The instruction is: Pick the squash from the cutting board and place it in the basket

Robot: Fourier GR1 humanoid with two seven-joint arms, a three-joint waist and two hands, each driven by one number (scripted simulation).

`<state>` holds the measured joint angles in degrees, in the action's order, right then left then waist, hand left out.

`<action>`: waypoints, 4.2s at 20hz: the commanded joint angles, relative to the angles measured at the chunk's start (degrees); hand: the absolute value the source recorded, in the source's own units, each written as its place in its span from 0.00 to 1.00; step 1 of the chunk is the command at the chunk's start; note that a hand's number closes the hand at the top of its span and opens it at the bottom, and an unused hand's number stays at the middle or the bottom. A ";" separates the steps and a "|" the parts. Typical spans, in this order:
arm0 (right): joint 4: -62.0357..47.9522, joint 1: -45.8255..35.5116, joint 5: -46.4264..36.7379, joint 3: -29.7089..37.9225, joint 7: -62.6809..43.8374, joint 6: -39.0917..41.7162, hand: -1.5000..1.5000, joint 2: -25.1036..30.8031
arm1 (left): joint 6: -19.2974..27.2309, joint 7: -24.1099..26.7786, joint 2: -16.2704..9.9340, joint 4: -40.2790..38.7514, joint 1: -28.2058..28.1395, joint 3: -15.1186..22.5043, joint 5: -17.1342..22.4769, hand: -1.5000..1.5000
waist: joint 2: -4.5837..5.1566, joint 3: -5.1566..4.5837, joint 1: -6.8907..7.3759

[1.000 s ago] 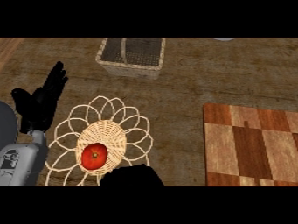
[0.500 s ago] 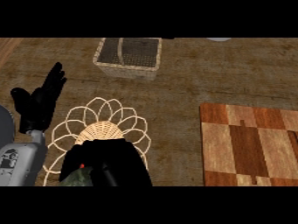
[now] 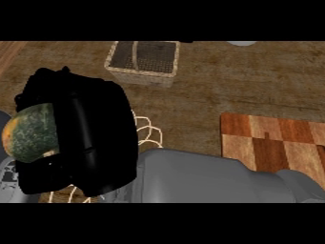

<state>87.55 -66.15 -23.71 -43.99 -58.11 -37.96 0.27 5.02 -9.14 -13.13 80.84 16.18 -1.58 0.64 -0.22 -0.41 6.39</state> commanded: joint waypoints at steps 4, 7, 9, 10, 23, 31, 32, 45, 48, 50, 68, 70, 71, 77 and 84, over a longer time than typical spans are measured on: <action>-17.26 -19.79 4.94 5.09 -7.68 -3.60 1.00 -0.26 | 0.93 -0.77 0.30 -0.28 1.77 0.37 -1.06 0.50 | 0.46 -0.03 -0.01; -24.80 -26.46 8.50 6.75 -7.19 -0.82 1.00 -0.26 | 0.37 1.03 0.07 -1.89 1.90 -0.57 -0.47 0.50 | 0.84 -0.07 -0.32; -29.53 -29.33 9.79 4.22 -6.53 -1.96 1.00 -0.26 | 0.64 1.14 0.54 -2.18 1.42 -0.40 -0.62 0.50 | 0.94 -0.09 0.11; -32.52 -30.73 11.56 5.94 -5.19 0.25 1.00 -0.26 | 0.06 -0.15 0.13 -0.43 1.67 0.18 -0.61 0.50 | 1.01 -0.06 0.59; -51.61 -31.98 23.18 1.93 5.37 0.68 1.00 -0.27 | 1.19 -1.06 1.70 1.49 1.78 1.12 -1.28 0.50 | 1.77 0.05 1.06; -56.38 -30.02 29.67 5.06 16.04 1.55 1.00 -0.27 | 1.12 1.06 1.16 -0.70 1.95 -0.11 -1.47 0.50 | 2.10 0.14 0.02; -54.77 -30.05 31.06 5.30 15.97 0.16 1.00 -0.27 | 0.31 0.18 1.08 -1.21 1.99 -0.36 -0.66 0.50 | 1.77 0.16 -0.40; -67.88 -37.31 13.31 -13.93 28.38 15.85 1.00 -0.27 | -0.15 0.47 -0.28 1.52 -0.52 -1.08 -0.71 0.50 | 1.53 0.13 -0.71; -69.41 -37.47 13.26 -13.99 27.68 15.11 1.00 -0.27 | -0.07 -0.15 0.20 0.46 1.92 -1.26 -0.35 0.50 | 1.99 0.06 0.05; -70.20 -38.77 13.65 -13.46 27.34 16.27 1.00 -0.27 | -1.27 0.91 -0.36 -0.27 1.26 -1.68 0.28 0.50 | 2.13 0.00 0.59; -74.06 -36.57 15.71 -11.74 29.33 30.07 1.00 -0.27 | 0.03 -1.85 0.68 1.02 3.22 -0.31 -1.41 0.50 | 2.10 0.11 0.00; -75.52 -34.10 14.92 -12.20 30.65 27.21 1.00 -0.27 | 0.08 -0.77 0.64 1.75 1.30 -0.88 -1.06 0.50 | 2.36 0.10 0.49; -75.45 -35.87 14.99 -12.15 30.30 29.76 1.00 -0.27 | 0.21 -1.84 1.50 1.07 2.95 -0.48 -0.78 0.50 | 2.35 0.09 0.27; -76.92 -34.80 13.57 -13.08 31.01 30.66 1.00 -0.27 | -0.21 1.64 1.18 0.83 0.85 -0.78 -1.21 0.50 | 2.26 0.09 0.20; -76.19 -29.80 11.41 -15.01 32.36 28.99 1.00 -0.27 | 0.28 -2.12 0.77 1.50 3.33 -0.63 -1.81 0.50 | 2.22 0.18 -0.22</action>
<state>10.69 -98.29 -11.11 -57.97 -26.61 -8.29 -0.01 5.03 -9.88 -12.03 82.73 17.83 -1.90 -0.92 2.10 -0.28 6.92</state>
